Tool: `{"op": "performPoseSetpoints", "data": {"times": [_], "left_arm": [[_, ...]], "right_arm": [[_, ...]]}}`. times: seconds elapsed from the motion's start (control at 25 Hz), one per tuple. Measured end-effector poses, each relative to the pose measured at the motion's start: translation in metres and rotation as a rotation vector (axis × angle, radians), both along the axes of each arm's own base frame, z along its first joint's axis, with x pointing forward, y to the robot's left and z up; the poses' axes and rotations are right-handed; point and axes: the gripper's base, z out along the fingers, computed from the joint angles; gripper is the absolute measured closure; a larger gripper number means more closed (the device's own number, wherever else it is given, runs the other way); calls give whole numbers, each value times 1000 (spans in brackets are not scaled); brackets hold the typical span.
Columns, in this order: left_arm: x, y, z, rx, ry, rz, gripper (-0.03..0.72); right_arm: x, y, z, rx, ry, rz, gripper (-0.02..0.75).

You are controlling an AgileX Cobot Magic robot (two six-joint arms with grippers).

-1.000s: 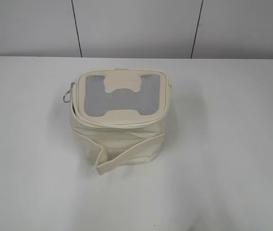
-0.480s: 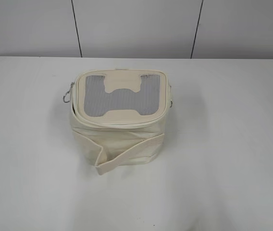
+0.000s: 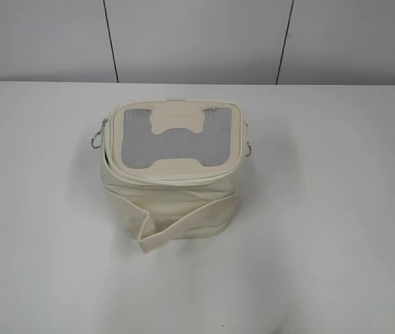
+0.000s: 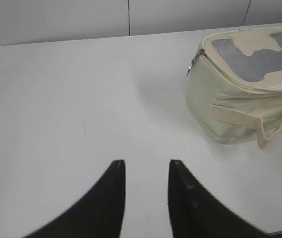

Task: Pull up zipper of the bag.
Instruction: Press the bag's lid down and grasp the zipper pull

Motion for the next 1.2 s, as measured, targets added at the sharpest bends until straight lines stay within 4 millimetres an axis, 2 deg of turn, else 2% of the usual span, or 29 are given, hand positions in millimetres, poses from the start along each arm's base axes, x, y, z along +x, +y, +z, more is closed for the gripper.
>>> {"op": "performPoseSetpoints", "data": {"times": [0.12, 0.32, 0.48, 0.52, 0.64, 0.72, 0.76, 0.8, 1.04, 1.2], "left_arm": [[0, 0, 0, 0, 0, 0, 460], [0, 0, 0, 0, 0, 0, 460], [0, 0, 0, 0, 1, 0, 460], [1, 0, 0, 0, 8, 0, 460], [5, -1, 0, 3, 32, 0, 460], [9, -1, 0, 5, 53, 0, 460], [13, -2, 0, 8, 79, 0, 457], [13, -2, 0, 8, 79, 0, 457], [18, -2, 0, 12, 111, 0, 448], [18, -2, 0, 12, 111, 0, 448]], "right_arm": [[54, 16, 6, -49, 14, 140, 346], [170, 50, 7, -83, 67, 345, 346], [260, 100, -6, -141, 108, 544, 346], [279, 112, -16, -138, 138, 597, 346], [329, 147, -25, -119, 150, 723, 346], [353, 166, -33, -134, 161, 768, 346], [371, 184, -40, -155, 178, 805, 346], [371, 184, -40, -155, 178, 805, 346], [386, 228, -70, -149, 273, 901, 346], [391, 237, -90, -139, 324, 885, 346]]}}
